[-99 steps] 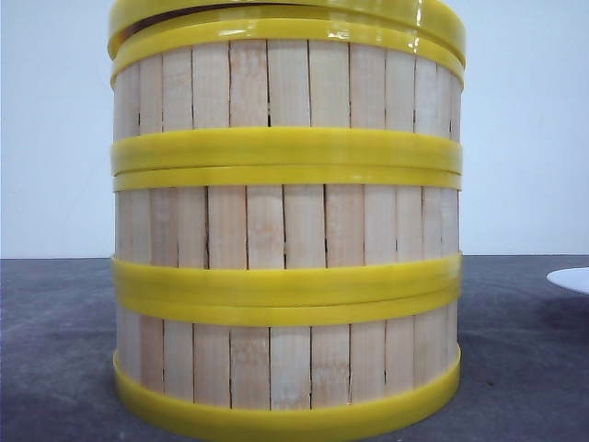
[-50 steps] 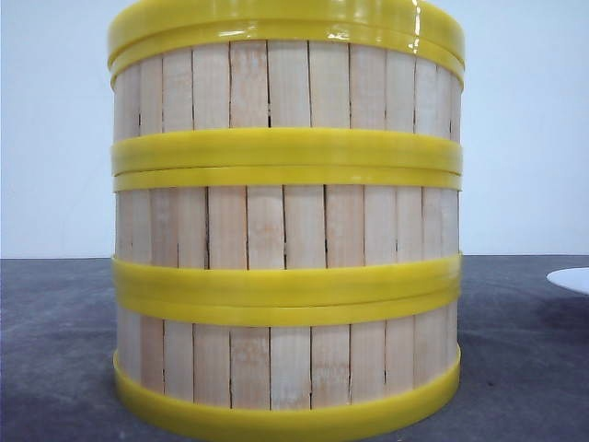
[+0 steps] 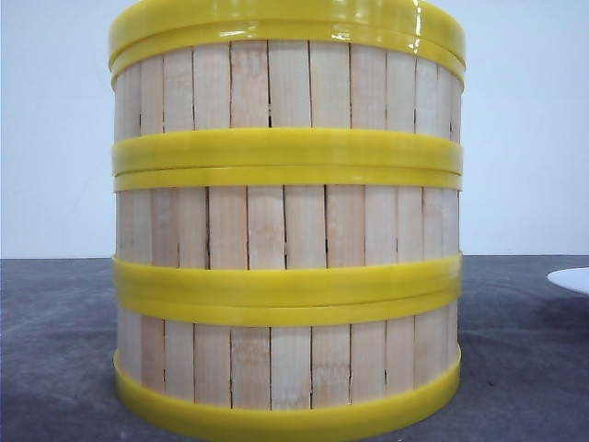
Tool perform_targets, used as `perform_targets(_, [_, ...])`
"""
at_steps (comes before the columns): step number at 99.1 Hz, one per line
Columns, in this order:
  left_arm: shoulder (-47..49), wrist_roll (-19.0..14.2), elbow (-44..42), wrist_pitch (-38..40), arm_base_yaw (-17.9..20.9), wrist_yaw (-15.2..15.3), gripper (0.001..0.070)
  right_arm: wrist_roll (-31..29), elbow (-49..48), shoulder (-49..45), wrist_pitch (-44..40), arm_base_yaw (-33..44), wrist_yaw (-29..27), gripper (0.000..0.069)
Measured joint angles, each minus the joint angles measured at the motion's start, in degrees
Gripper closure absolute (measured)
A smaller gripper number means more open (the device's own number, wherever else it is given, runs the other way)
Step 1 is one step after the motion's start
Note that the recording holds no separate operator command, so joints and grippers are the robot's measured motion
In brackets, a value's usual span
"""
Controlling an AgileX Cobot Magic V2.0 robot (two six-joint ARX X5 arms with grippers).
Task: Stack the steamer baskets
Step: 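Open the right gripper and withdraw it from the lid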
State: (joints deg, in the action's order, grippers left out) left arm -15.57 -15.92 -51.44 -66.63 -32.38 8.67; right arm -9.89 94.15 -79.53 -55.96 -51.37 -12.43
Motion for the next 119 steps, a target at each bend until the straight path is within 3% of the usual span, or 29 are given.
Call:
perform_targets(27, [0.0,0.0,0.0,2.9,0.0,0.0,0.0353,0.0,0.9,12.8,-0.7,-1.9,-12.3,0.0347])
perform_targets(53, [0.0,0.0,0.2,10.0,0.0,0.0,0.0353,-1.3,-1.9,23.2,-10.5,-4.6,-22.0,0.0347])
perform_targets(92, [0.0,0.0,3.0,13.4,0.0,0.0,0.0353,-9.9,-23.6,40.9,-10.8,-5.6,-23.4,0.0347])
perform_targets(114, [0.0,0.0,3.0,13.7,0.0,0.0,0.0354,-11.6,-25.5,43.3,-10.7,-5.6,-23.4,0.0348])
perform_targets(119, [0.0,0.0,3.0,13.7,0.0,0.0,0.0379,-11.6,-25.5,43.4,-10.7,-5.6,-23.4,0.0380])
